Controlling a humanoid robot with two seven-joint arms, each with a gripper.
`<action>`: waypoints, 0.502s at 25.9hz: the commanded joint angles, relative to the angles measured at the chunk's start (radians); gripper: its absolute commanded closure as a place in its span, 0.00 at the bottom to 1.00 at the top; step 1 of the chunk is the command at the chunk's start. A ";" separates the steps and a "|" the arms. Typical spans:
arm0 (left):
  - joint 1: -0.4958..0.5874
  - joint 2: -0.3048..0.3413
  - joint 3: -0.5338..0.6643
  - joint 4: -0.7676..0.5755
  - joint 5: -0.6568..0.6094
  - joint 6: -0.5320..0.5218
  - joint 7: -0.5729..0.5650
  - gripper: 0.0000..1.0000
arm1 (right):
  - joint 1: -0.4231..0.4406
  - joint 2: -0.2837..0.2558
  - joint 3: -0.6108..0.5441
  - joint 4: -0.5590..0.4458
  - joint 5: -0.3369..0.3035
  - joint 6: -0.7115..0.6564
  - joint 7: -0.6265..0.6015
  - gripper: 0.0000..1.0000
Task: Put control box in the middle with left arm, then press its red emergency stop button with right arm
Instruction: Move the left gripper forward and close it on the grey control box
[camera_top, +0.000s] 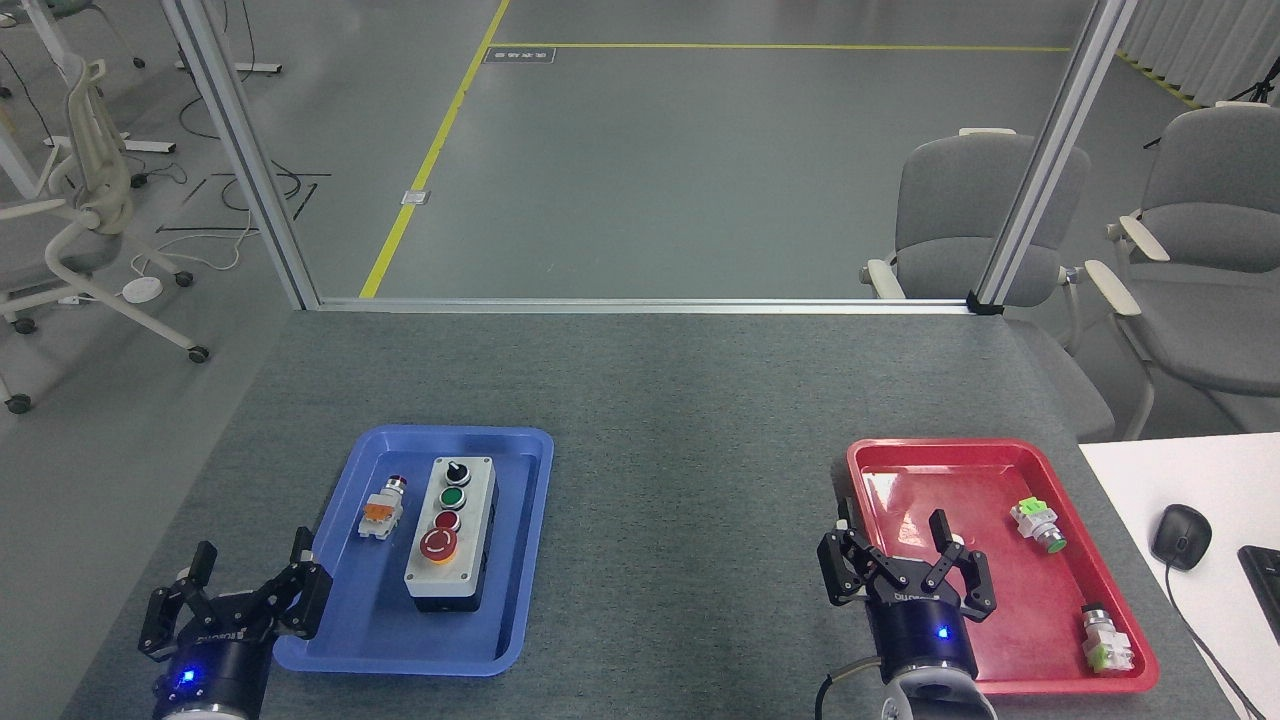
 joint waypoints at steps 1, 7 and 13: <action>0.008 -0.013 -0.007 -0.032 0.004 0.000 0.008 0.01 | 0.000 0.000 0.000 0.001 0.000 0.001 0.000 0.02; 0.045 -0.048 -0.010 -0.090 0.011 0.001 0.011 0.01 | 0.000 0.000 0.002 0.001 0.000 0.001 0.000 0.02; 0.100 -0.044 -0.012 -0.116 -0.002 -0.050 0.016 0.01 | 0.000 0.000 0.002 0.001 0.000 0.001 0.000 0.02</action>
